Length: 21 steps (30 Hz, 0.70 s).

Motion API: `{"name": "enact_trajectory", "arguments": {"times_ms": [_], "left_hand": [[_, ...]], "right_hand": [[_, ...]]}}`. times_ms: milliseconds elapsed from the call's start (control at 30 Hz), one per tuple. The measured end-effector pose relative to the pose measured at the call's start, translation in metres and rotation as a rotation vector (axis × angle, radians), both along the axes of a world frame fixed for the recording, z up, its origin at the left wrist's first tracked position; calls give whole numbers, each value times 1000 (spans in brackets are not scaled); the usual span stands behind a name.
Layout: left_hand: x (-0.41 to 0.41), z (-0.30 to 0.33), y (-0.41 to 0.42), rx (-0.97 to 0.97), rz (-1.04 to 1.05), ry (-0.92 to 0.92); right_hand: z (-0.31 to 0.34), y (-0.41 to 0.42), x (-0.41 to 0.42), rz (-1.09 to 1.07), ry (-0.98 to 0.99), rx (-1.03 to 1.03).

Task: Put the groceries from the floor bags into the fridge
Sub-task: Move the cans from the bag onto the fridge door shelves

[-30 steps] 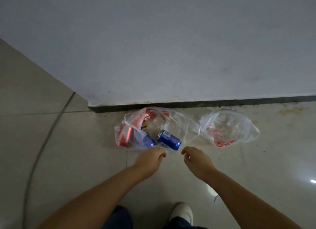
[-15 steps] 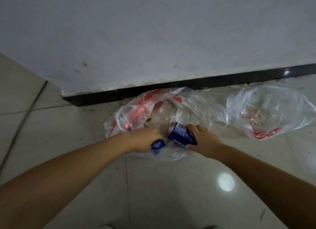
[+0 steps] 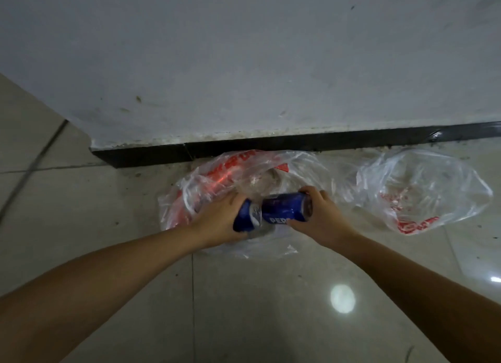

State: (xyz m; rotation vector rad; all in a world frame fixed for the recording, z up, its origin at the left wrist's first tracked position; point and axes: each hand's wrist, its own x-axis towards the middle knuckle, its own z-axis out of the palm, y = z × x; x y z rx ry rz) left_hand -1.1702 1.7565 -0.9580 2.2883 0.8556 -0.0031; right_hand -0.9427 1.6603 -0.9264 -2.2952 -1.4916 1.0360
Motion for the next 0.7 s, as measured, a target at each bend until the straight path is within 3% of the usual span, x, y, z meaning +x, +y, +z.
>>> {"name": "enact_trajectory", "arguments": {"times_ms": [100,200,367,700], "left_hand": [[0,4,-4,-159,329,-187],[3,8,-11,-301,519,-286],[2,6,-21,-390,585,-339],[0,6,-8,-513,563,-177]], "right_hand": [[3,6,-6,32,-43,86],[-1,6,-18,9,43,188],[-18,3,-28,-113,394,183],[-34,16,-33,-126,476,113]]}}
